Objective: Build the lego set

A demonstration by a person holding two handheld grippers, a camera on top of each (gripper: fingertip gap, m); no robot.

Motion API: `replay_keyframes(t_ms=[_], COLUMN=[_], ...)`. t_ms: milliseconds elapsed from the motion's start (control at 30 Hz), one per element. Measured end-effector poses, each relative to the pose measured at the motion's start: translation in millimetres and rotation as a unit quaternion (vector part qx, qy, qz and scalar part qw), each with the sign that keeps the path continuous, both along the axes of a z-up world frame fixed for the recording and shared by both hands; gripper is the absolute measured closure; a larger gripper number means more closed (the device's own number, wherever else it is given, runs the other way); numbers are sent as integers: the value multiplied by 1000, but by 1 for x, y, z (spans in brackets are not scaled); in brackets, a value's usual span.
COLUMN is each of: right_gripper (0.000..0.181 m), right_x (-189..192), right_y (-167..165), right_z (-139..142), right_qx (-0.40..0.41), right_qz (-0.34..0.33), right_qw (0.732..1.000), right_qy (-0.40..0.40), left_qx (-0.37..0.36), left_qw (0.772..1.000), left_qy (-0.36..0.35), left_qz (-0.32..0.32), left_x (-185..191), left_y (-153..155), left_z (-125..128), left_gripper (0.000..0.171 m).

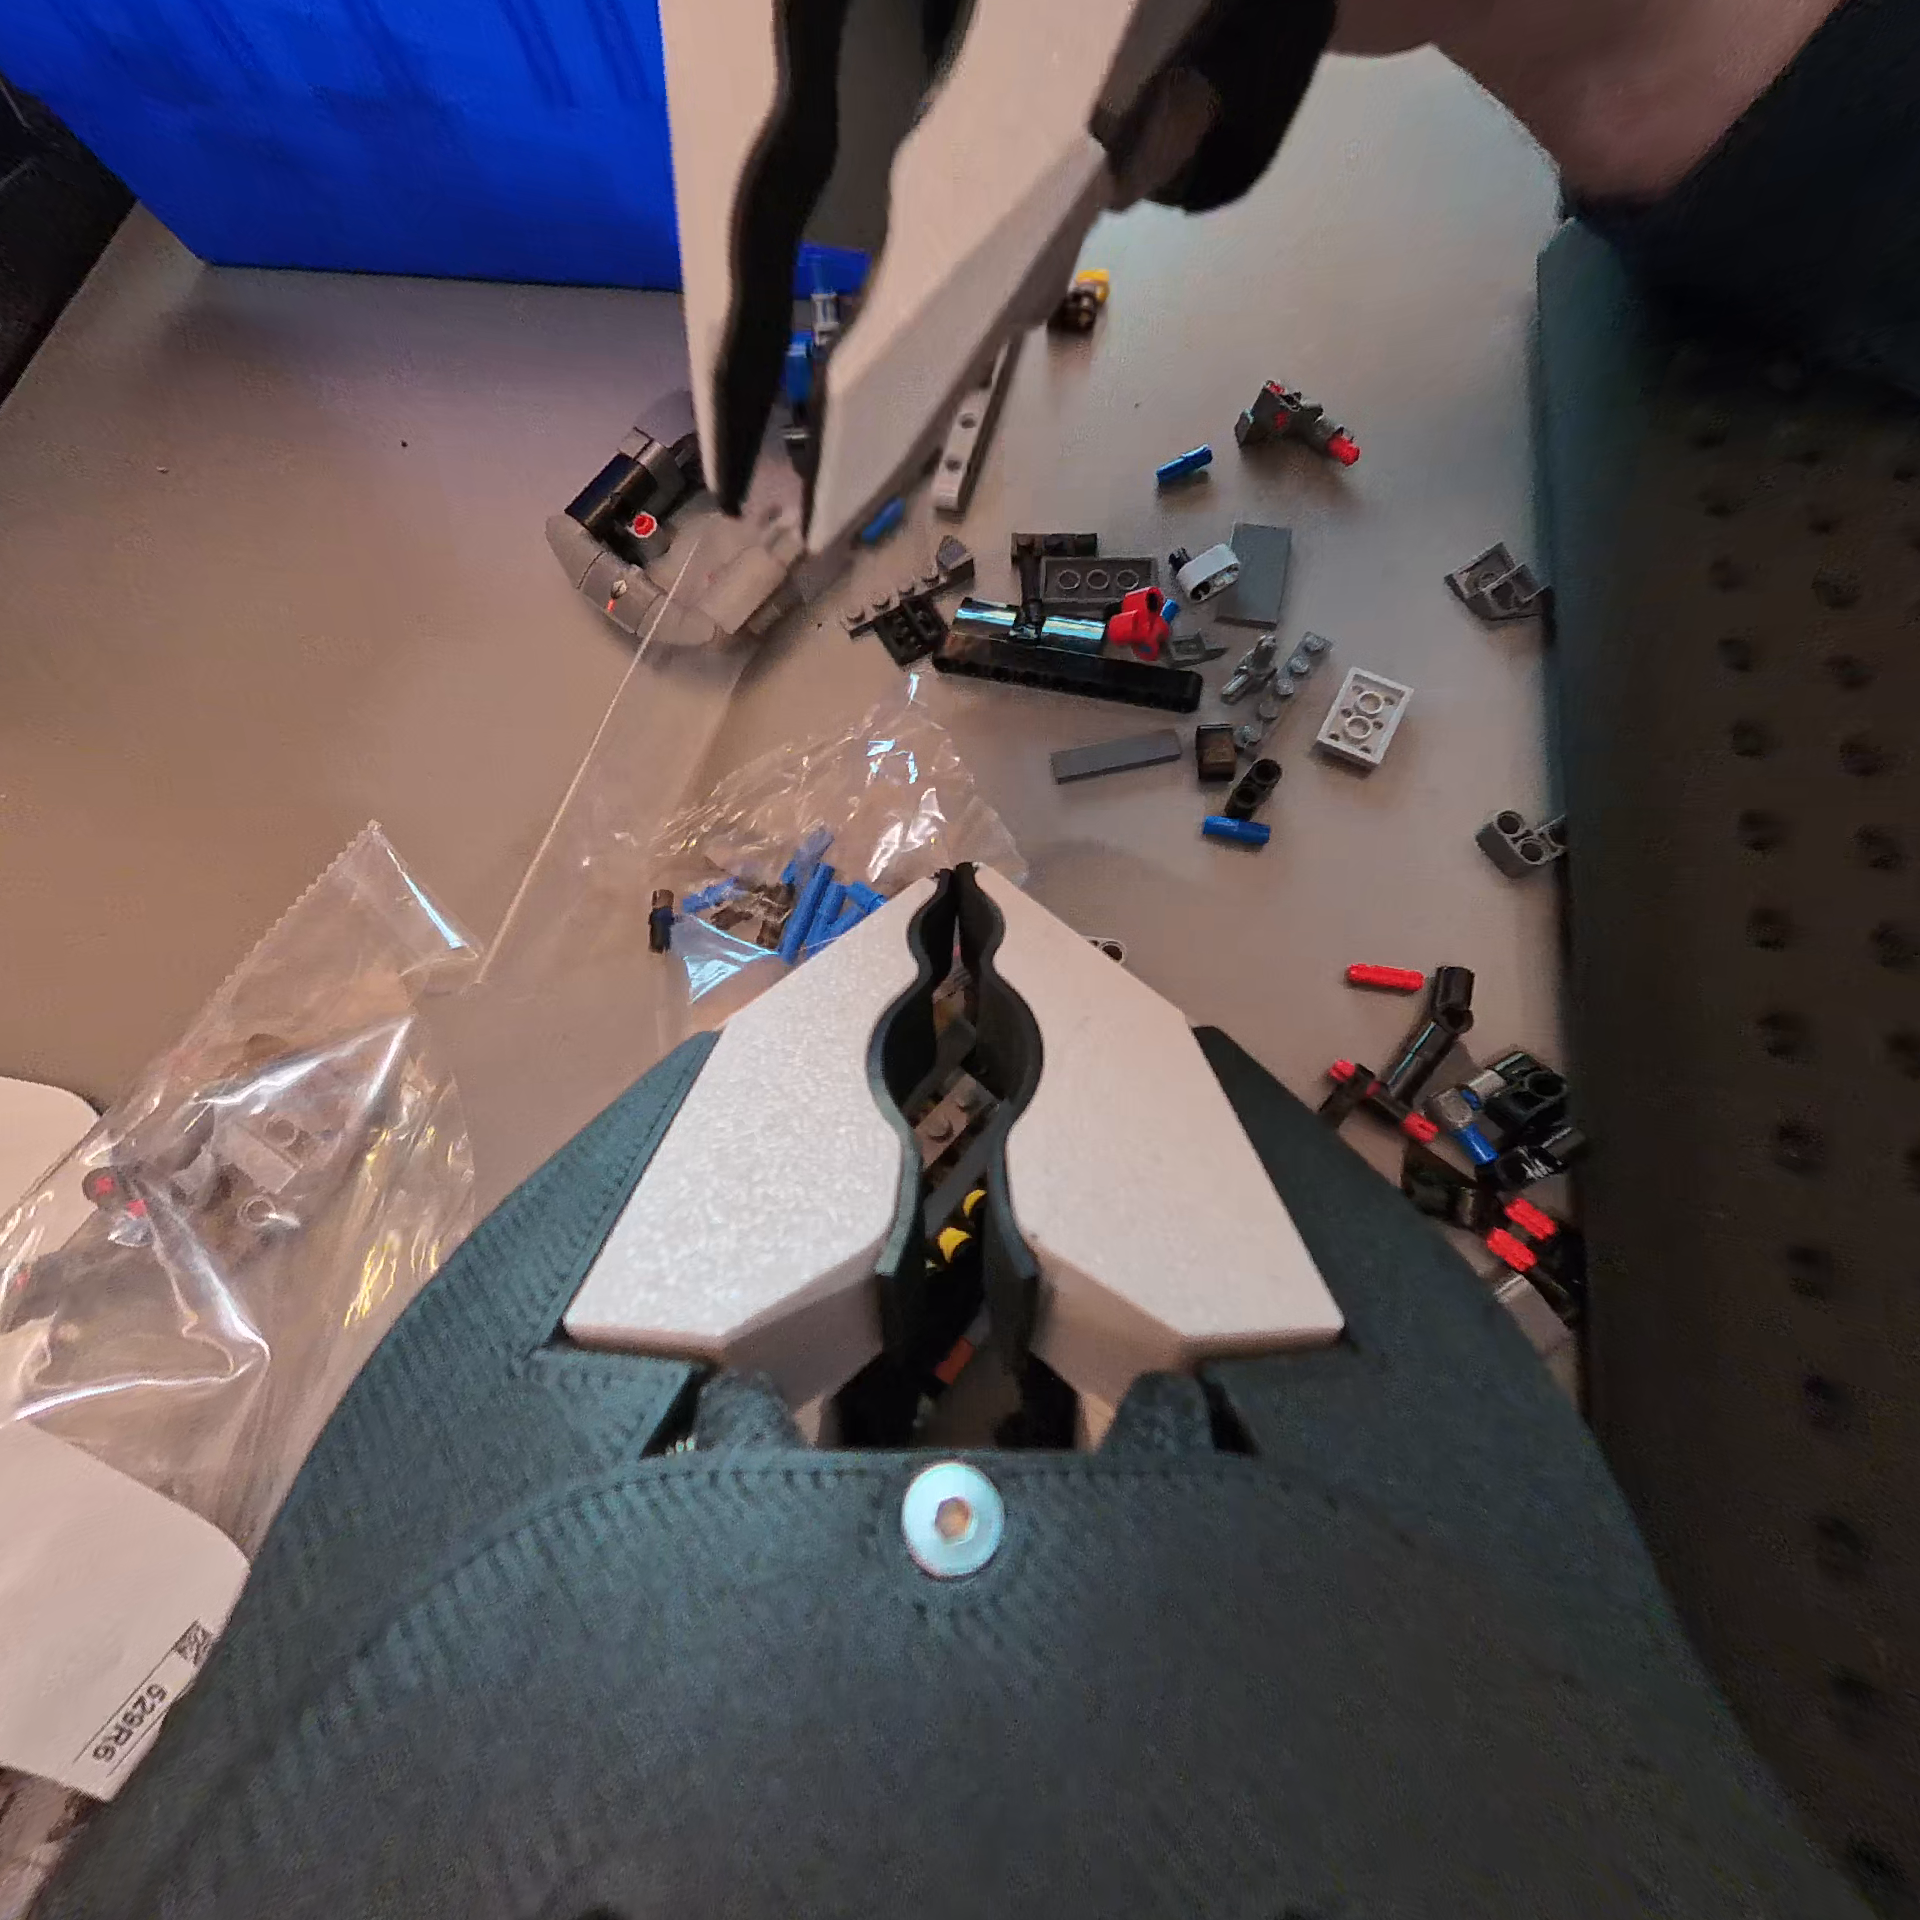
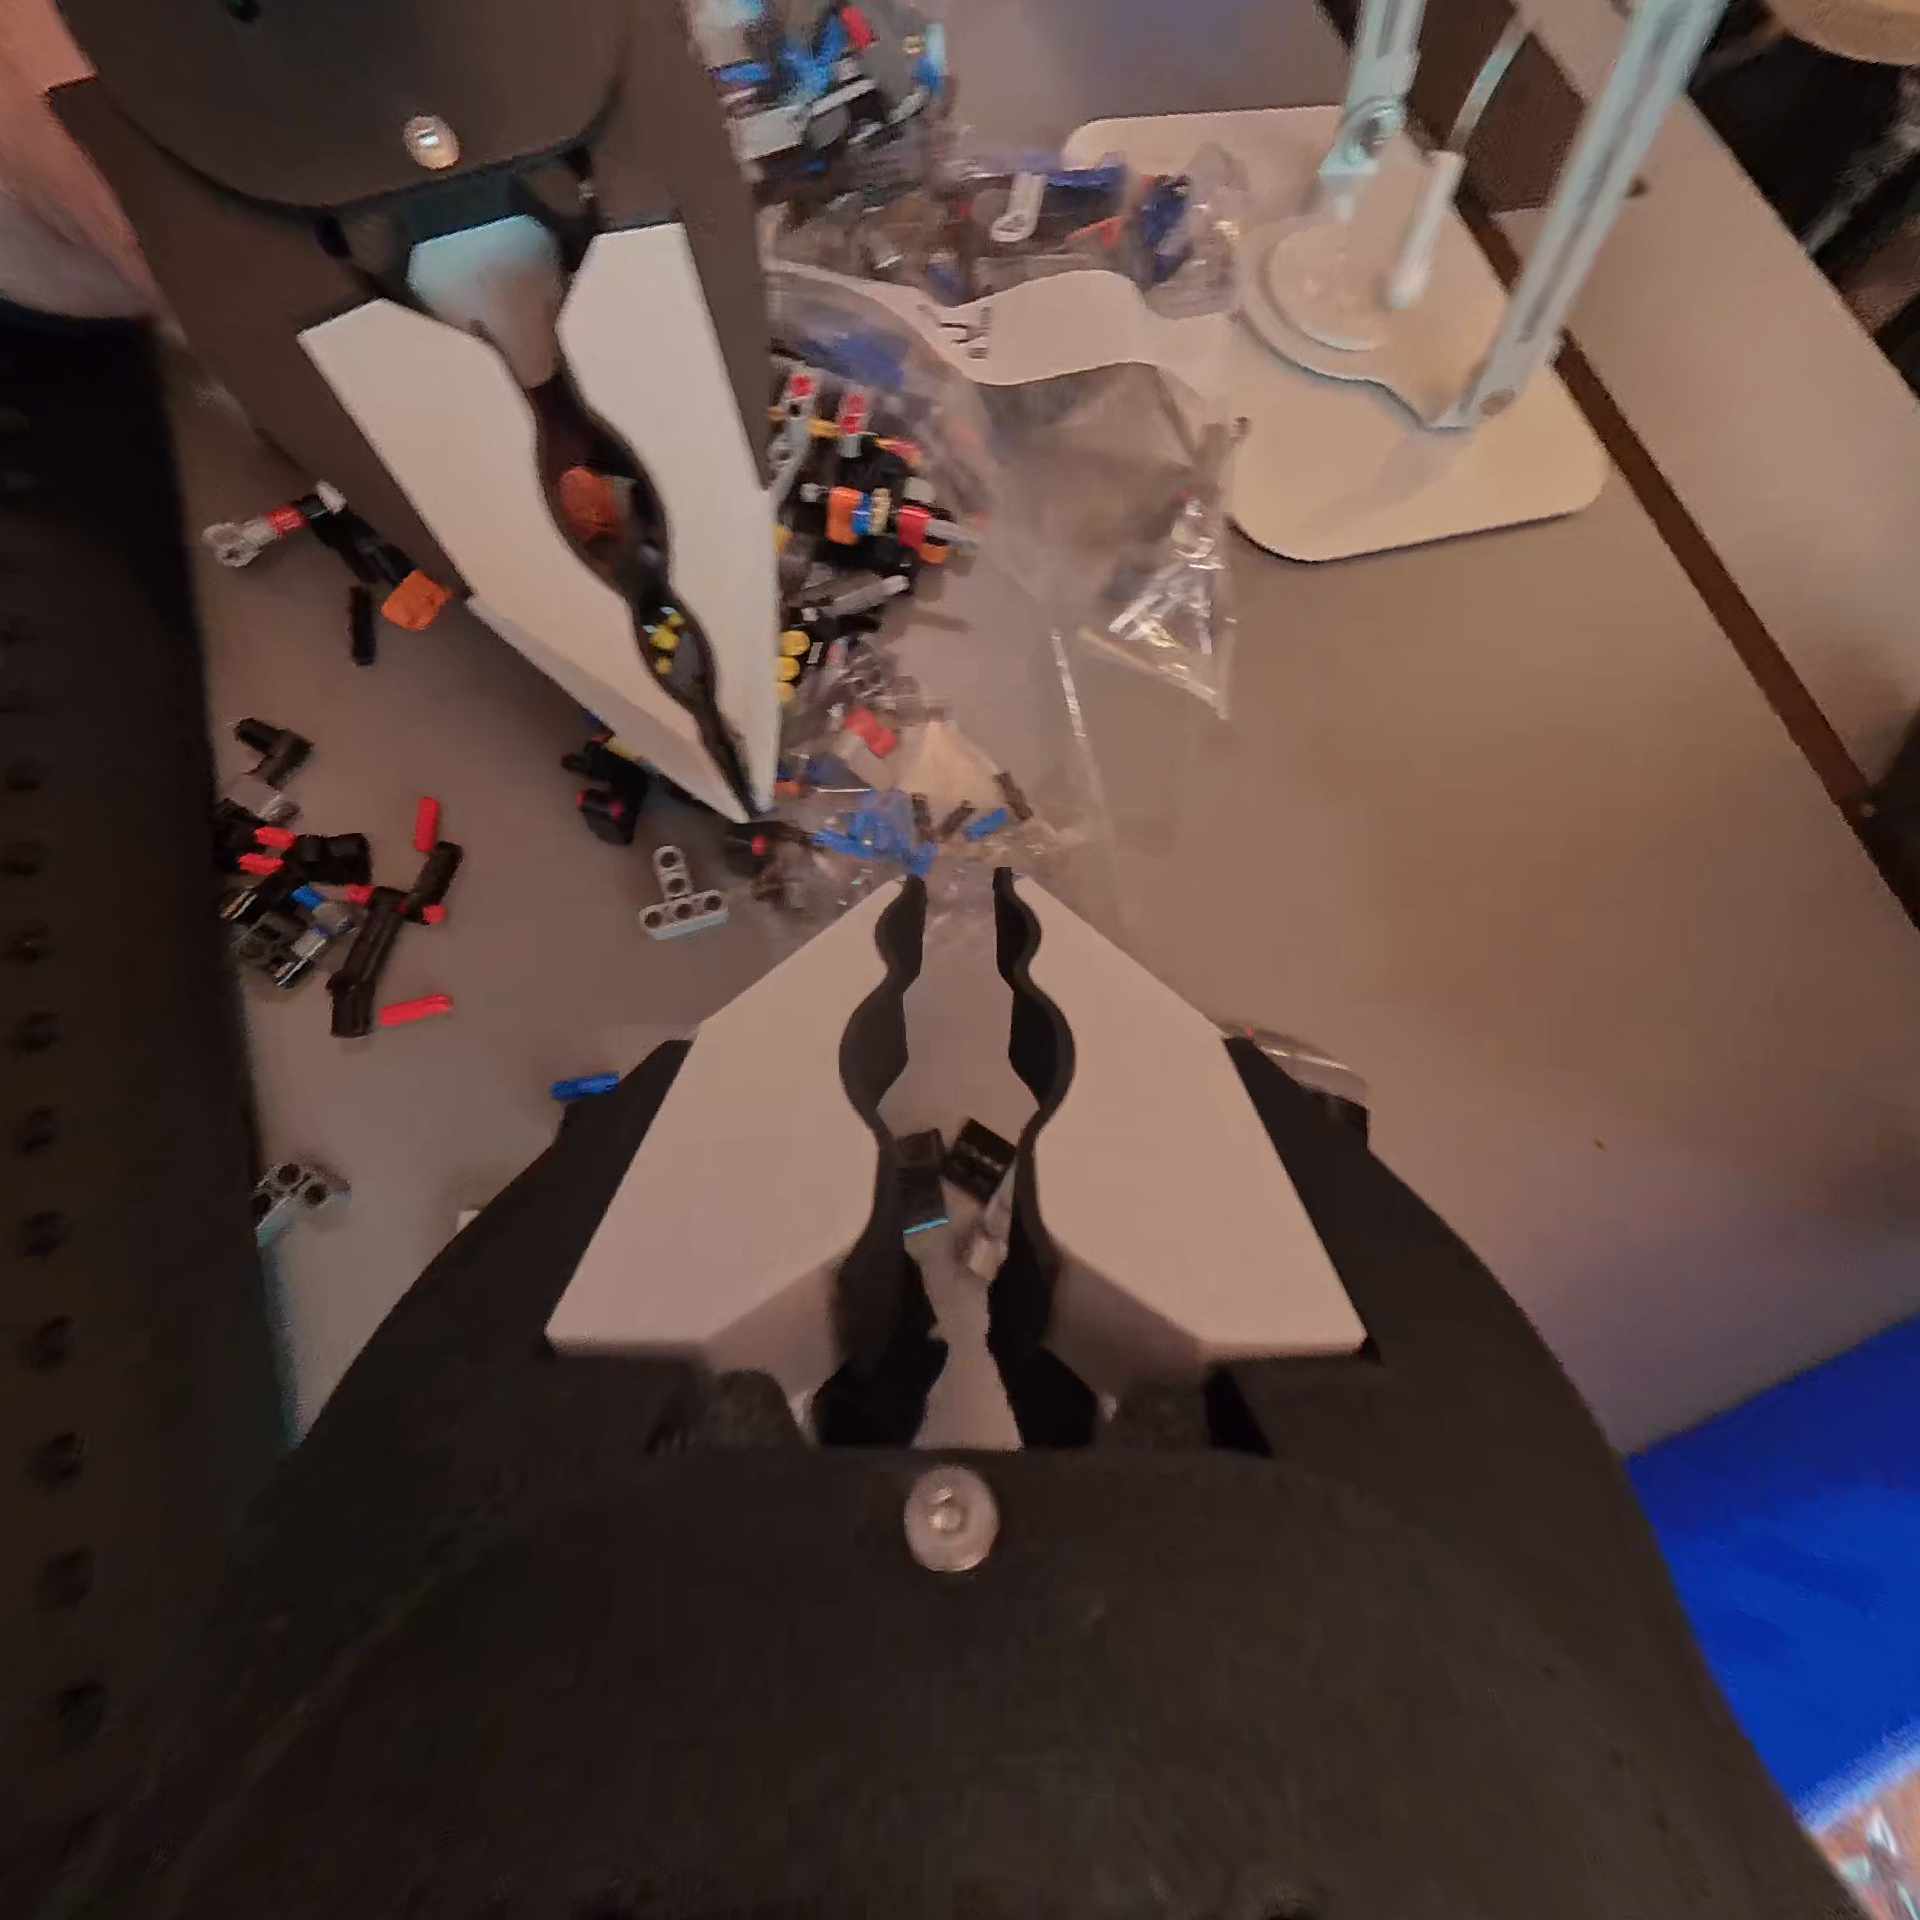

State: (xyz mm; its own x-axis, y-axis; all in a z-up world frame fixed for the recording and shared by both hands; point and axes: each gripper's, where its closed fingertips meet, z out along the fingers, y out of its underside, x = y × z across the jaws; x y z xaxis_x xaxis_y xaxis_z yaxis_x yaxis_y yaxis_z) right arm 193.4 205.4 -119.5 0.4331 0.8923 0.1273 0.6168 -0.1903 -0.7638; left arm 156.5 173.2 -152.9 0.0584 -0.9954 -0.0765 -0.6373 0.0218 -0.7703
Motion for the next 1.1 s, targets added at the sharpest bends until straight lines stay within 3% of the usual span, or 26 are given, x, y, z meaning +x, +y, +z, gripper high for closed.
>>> replay_keyframes(t_ms=[233, 500, 600, 767, 933, 1100], right_gripper=[169, 175, 174, 169, 168, 167], right_x=[44, 83, 88, 88, 64, 61], right_y=[21, 21, 2, -28, -24, -11], right_z=[-20, -29, -31, -61, -63, -77], right_qx=[-27, -53, -87, -157, -157, -157], right_qz=[-97, -146, -119, -61, -36, -57], right_qw=[994, 986, 988, 981, 982, 977], right_qy=[-34, -65, -55, -96, -97, -133], left_qx=[-1, 19, 17, 14, 11, 10], left_qw=[1000, 1000, 1000, 1000, 1000, 1000], left_qy=[1, 6, 3, 4, 5, 4], left_qz=[1, -2, -2, -4, -3, -3], left_x=[0, 0, 0, 1, 1, 1], left_y=[2, -1, -1, -2, -1, -2], left_z=[-3, 1, 2, 1, 0, 0], left_gripper=[171, 171, 171, 171, 171, 171])
